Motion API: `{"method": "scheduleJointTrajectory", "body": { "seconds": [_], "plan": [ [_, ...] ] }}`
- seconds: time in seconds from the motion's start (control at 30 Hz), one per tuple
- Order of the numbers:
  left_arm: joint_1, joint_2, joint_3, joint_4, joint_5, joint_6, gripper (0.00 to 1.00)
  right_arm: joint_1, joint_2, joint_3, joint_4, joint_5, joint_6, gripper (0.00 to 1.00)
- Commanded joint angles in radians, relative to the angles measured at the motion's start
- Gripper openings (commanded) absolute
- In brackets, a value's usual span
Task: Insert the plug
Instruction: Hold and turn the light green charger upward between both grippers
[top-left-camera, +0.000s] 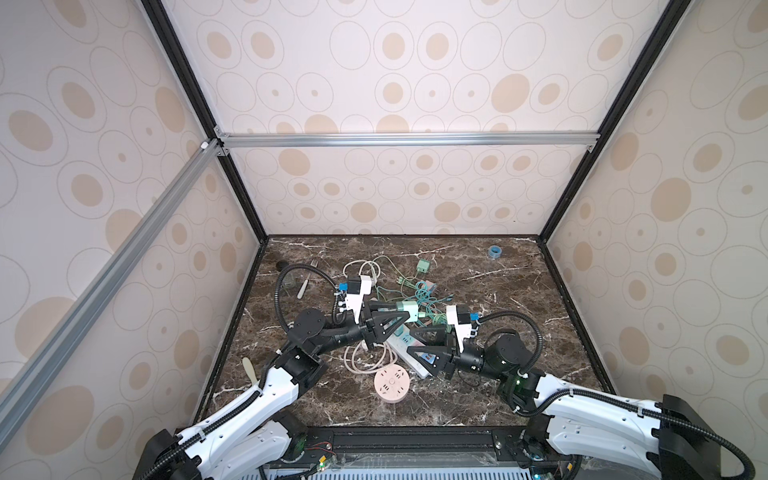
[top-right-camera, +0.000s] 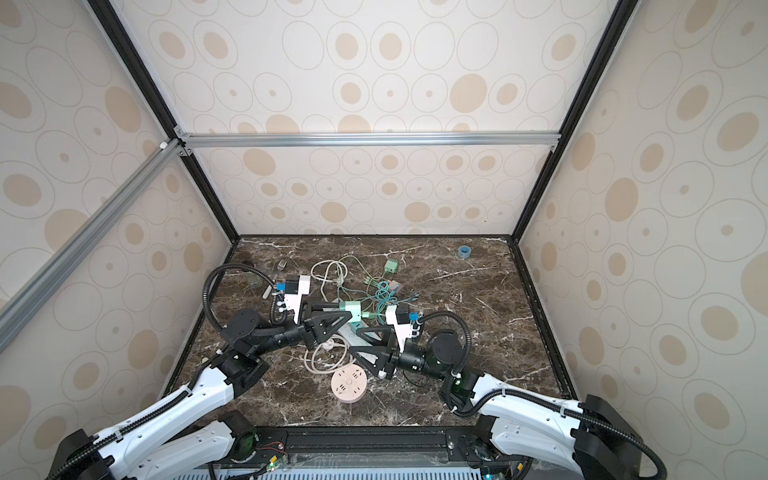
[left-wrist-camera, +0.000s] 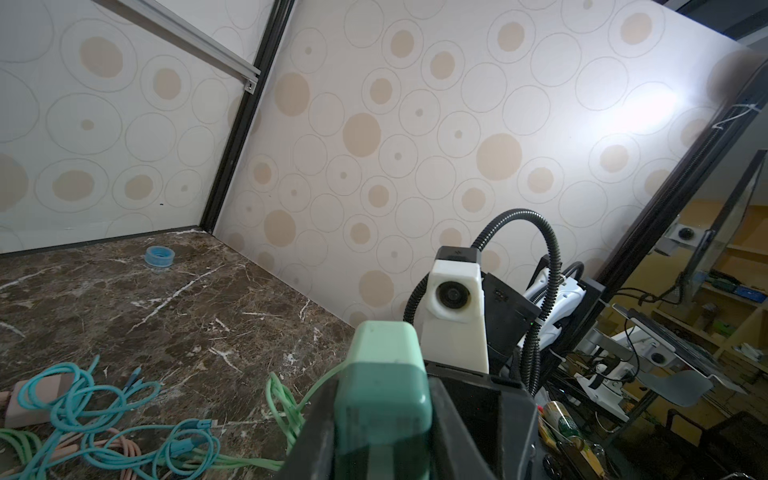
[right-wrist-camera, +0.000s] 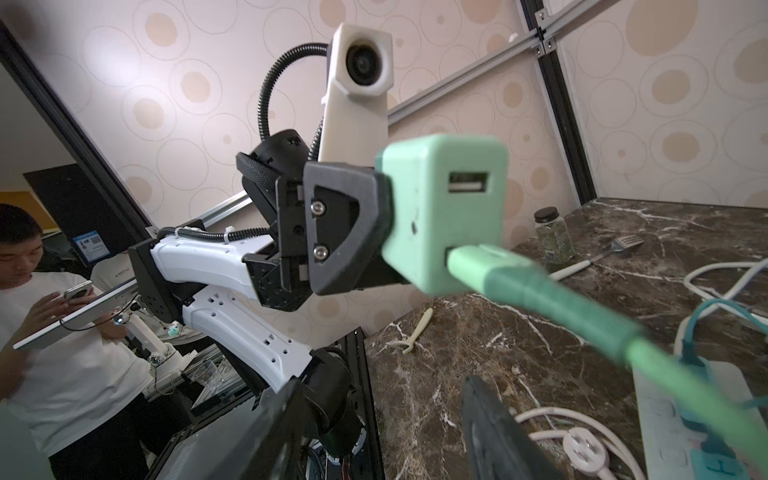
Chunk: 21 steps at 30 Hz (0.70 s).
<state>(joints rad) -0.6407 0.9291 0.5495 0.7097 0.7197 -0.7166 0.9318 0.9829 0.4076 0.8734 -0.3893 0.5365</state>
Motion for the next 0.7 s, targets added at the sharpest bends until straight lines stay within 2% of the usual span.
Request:
{"method": "scheduleJointTrajectory", "body": {
  "seconds": [0.0, 0.33, 0.67],
  "plan": [
    [-0.007, 0.0, -0.009, 0.174, 0.05, -0.061, 0.0, -0.017, -0.014, 0.023, 0.101, -0.027, 0.023, 0.64],
    [-0.013, 0.002, -0.024, 0.268, 0.122, -0.09, 0.0, -0.051, 0.082, 0.053, 0.307, -0.057, 0.086, 0.62],
    [-0.014, -0.017, -0.041, 0.301, 0.141, -0.09, 0.0, -0.052, 0.142, 0.133, 0.37, -0.097, 0.097, 0.56]
  ]
}}
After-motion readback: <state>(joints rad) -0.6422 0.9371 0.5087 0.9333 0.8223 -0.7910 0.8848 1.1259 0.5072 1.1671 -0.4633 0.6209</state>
